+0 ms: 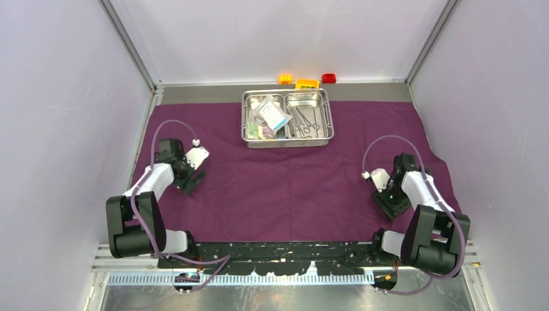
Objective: Open and lay out the surgical kit
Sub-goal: Smooth out the surgical kit at the center of the board.
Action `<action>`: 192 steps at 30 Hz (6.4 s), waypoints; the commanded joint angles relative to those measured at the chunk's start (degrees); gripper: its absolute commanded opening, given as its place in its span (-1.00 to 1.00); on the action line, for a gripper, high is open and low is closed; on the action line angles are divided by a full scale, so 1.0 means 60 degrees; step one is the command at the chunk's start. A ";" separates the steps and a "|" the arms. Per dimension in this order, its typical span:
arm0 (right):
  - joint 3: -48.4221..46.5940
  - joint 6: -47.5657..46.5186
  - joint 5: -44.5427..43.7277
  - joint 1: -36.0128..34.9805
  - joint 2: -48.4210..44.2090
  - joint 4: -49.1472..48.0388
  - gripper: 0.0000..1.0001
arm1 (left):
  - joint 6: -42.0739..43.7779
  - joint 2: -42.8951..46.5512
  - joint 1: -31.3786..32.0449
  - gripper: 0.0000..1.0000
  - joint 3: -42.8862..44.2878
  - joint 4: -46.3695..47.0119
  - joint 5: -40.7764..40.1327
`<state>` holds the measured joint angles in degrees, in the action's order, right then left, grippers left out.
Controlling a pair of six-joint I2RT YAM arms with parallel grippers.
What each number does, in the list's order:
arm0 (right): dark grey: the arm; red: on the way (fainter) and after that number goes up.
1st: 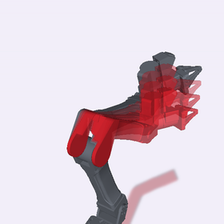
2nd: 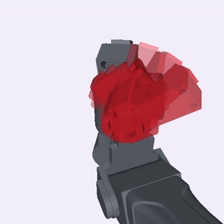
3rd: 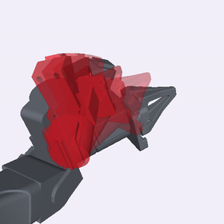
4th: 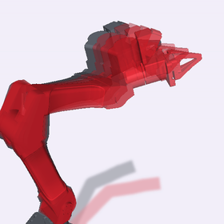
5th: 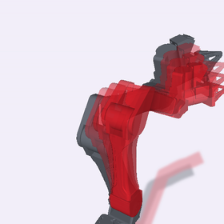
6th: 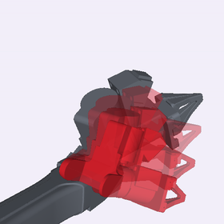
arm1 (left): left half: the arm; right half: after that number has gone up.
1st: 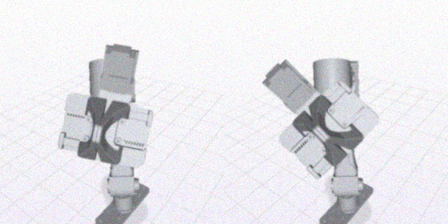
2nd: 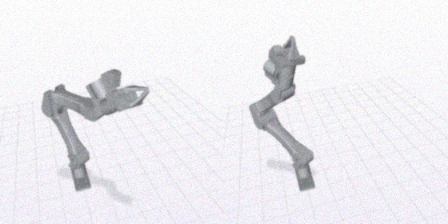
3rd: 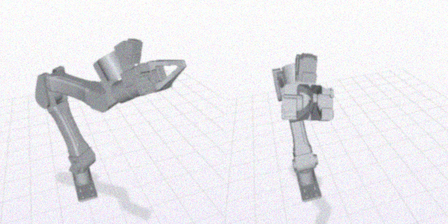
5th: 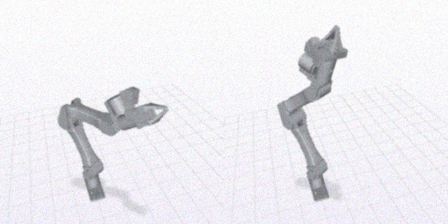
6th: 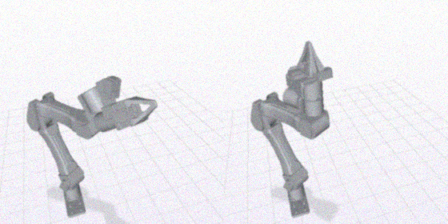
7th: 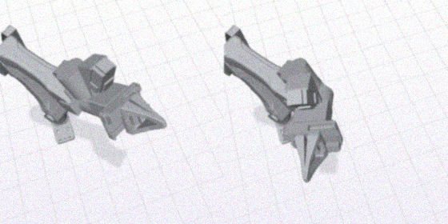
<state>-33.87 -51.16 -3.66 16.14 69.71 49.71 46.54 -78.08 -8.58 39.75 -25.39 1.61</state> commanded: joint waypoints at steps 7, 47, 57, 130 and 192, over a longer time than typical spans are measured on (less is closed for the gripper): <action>-0.2342 0.2191 0.1008 0.0407 0.0034 -0.0110 0.14 | 0.1161 -0.0316 -0.0590 0.76 -0.0272 -0.0646 -0.1066; -0.4836 0.3963 0.0470 0.2799 0.3157 -0.2733 0.15 | 0.1804 -0.0205 -0.1527 0.61 0.0924 -0.2487 -0.0382; -0.2819 0.2226 0.0335 0.3182 0.1698 -0.2906 0.14 | 0.1420 -0.0180 -0.1536 0.61 0.1313 -0.2731 0.0169; -0.1173 -0.4714 0.0768 0.9382 0.1607 -0.1805 0.04 | 0.1688 0.0093 -0.1532 0.61 0.0723 -0.2338 -0.0825; -0.7298 0.5534 0.2972 0.0612 0.5354 -0.2735 0.17 | -0.4561 -0.8056 -0.0943 0.61 0.9947 -0.2262 0.0198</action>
<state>-73.49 -22.26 14.83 20.99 99.46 35.70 20.75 -122.32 -14.13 93.89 -35.92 7.05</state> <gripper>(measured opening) 0.585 0.811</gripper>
